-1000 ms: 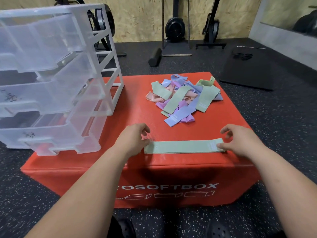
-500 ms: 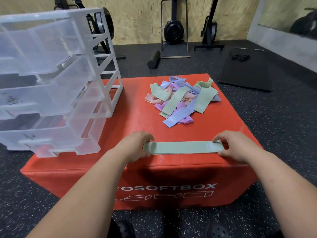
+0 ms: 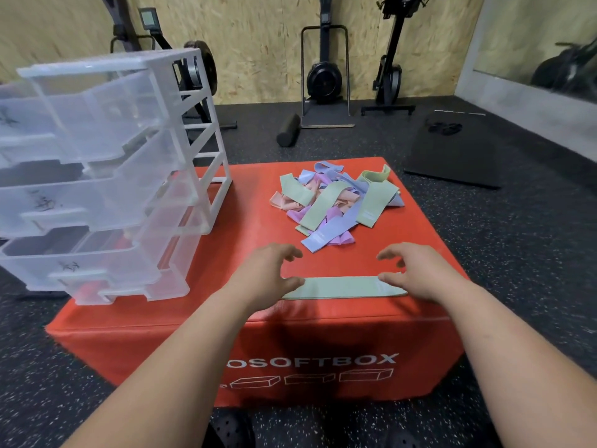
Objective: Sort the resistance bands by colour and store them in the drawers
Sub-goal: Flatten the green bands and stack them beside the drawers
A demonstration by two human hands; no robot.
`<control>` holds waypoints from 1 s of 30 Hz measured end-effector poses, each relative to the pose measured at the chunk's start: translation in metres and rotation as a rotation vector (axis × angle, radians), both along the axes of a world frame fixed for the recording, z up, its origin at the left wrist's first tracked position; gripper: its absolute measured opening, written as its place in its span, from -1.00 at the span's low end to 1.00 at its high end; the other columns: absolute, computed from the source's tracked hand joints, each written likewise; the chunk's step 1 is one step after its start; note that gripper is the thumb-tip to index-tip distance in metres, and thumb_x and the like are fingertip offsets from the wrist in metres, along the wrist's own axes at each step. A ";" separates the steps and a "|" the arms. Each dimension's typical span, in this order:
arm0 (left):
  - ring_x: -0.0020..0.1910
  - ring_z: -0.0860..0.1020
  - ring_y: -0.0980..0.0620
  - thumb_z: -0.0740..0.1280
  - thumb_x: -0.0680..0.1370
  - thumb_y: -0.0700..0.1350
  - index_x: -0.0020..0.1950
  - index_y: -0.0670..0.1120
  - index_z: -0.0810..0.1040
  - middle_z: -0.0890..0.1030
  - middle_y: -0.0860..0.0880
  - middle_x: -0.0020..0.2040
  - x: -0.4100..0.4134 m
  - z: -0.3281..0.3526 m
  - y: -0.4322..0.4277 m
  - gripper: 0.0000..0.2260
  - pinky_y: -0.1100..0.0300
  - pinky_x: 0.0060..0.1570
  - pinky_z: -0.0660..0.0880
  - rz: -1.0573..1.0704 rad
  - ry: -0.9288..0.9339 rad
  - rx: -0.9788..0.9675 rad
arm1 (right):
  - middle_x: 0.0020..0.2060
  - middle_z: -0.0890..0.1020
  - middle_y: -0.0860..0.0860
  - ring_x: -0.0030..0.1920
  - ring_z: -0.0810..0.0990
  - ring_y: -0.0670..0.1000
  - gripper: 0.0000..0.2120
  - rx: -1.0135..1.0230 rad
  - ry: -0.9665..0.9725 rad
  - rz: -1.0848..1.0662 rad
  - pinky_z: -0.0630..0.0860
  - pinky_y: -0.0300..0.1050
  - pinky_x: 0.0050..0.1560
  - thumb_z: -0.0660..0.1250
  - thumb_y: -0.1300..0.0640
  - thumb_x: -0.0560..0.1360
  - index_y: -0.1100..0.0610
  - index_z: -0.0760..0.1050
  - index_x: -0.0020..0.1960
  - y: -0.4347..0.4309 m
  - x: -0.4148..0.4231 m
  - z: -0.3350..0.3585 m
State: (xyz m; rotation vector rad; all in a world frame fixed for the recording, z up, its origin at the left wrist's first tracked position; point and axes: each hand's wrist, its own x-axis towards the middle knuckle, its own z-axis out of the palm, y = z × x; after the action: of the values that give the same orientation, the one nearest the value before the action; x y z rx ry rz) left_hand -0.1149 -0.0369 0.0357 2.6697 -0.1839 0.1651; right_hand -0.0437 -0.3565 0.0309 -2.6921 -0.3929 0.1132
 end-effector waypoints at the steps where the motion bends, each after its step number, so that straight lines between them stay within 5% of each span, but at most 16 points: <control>1: 0.19 0.56 0.05 0.53 0.52 0.08 0.37 0.11 0.58 0.62 0.11 0.23 0.003 -0.004 -0.003 -0.58 0.10 0.18 0.49 0.006 -0.020 -0.023 | 0.18 0.66 -0.16 0.07 0.63 -0.05 -0.64 0.022 -0.002 -0.010 0.55 -0.06 0.19 0.56 -0.08 0.46 -0.14 0.61 0.24 0.003 0.005 -0.002; 17: 0.24 0.48 0.01 0.44 0.56 0.06 0.35 0.14 0.56 0.57 0.11 0.20 0.110 -0.066 0.005 -0.65 0.05 0.23 0.46 -0.046 -0.075 -0.036 | 0.26 0.61 0.02 0.27 0.51 0.20 -0.59 -0.154 -0.147 -0.371 0.55 0.13 0.18 0.40 -0.14 0.57 -0.07 0.55 0.38 0.057 0.154 -0.060; 26: 0.19 0.50 0.02 0.42 0.58 0.10 0.32 0.16 0.57 0.57 0.13 0.15 0.116 -0.070 0.013 -0.69 0.02 0.20 0.49 -0.044 -0.034 -0.033 | 0.06 0.63 0.11 0.08 0.58 0.25 -0.79 -0.077 -0.211 -0.460 0.44 0.01 -0.11 0.27 -0.04 0.67 -0.06 0.66 0.19 0.059 0.166 -0.058; 30: 0.19 0.48 0.03 0.42 0.59 0.09 0.33 0.14 0.58 0.58 0.12 0.16 0.107 -0.064 0.012 -0.70 0.06 0.19 0.47 -0.039 -0.037 -0.048 | -0.29 0.71 -0.12 -0.15 0.68 0.07 -0.85 0.096 -0.199 -0.390 0.60 0.04 -0.04 0.25 -0.02 0.65 -0.08 0.59 0.06 0.058 0.144 -0.026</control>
State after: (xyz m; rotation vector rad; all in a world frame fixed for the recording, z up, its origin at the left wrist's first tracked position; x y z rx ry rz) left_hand -0.0076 -0.0252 -0.0285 2.6144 -0.2409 0.2046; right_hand 0.1004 -0.2985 0.0052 -2.6358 0.0743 -0.2807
